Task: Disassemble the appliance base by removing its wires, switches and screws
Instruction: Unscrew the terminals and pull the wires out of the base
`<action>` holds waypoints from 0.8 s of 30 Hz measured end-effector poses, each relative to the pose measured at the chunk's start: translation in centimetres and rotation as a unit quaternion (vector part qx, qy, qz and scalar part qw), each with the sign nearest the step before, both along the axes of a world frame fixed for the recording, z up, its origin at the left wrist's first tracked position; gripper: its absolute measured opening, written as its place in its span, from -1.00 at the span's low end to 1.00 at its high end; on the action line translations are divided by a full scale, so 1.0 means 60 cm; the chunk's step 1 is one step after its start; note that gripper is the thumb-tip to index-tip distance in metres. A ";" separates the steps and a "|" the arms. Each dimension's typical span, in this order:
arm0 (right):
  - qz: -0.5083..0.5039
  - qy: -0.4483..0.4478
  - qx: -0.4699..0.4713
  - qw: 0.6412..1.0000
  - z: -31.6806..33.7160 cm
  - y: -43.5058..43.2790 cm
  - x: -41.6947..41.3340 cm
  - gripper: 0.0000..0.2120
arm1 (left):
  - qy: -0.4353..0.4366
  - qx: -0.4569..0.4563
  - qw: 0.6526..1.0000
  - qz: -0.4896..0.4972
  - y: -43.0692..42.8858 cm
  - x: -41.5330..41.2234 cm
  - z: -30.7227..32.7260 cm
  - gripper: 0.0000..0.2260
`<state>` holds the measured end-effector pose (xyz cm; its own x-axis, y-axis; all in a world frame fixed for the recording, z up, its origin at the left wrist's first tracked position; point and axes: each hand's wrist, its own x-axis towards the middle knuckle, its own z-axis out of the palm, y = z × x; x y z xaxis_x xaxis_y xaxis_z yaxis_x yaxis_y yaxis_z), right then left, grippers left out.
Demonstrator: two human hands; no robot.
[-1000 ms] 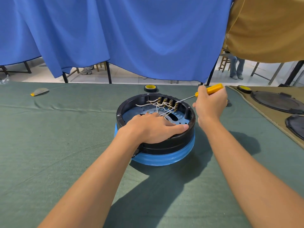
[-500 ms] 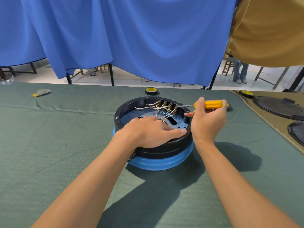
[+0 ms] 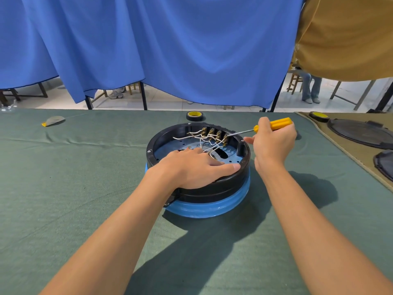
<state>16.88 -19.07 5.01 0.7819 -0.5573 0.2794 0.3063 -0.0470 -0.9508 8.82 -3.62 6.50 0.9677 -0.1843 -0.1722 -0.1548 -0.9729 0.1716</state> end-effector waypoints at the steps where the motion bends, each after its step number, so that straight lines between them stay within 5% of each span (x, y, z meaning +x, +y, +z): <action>1: 0.005 0.016 0.030 0.999 -0.002 -0.001 0.002 -0.86 | 0.001 0.001 1.000 -0.003 0.000 -0.001 0.000 -0.38; 6: -0.028 -0.006 0.037 0.999 -0.023 0.007 -0.010 -0.91 | 0.003 0.004 1.000 -0.011 0.000 0.000 0.001 -0.35; 11: -0.041 -0.016 0.004 0.999 -0.027 0.013 -0.025 -0.61 | 0.002 0.007 1.000 -0.014 -0.001 -0.004 0.002 -0.32; 17: -0.070 -0.029 -0.005 0.997 -0.028 0.014 -0.039 -0.78 | -0.022 -0.029 0.999 -0.020 -0.003 -0.007 0.009 -0.34; 19: -0.064 -0.055 0.054 0.995 -0.025 0.003 -0.038 -0.93 | -0.022 -0.053 0.998 -0.027 -0.002 -0.009 0.010 -0.44; 21: -0.039 -0.051 0.152 0.986 -0.025 -0.014 -0.030 -0.87 | -0.035 -0.076 0.996 -0.026 -0.002 -0.010 0.011 -0.58; 24: 0.065 0.015 0.333 0.940 -0.034 -0.037 -0.021 -0.81 | -0.068 -0.092 0.993 -0.018 0.002 -0.006 0.010 -0.53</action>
<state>15.63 -21.31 2.96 0.8576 -0.5000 -0.1206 0.2416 0.5987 -0.7637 8.45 -3.50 7.12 0.9717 -0.2363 0.0001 -0.2238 -0.9200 0.3217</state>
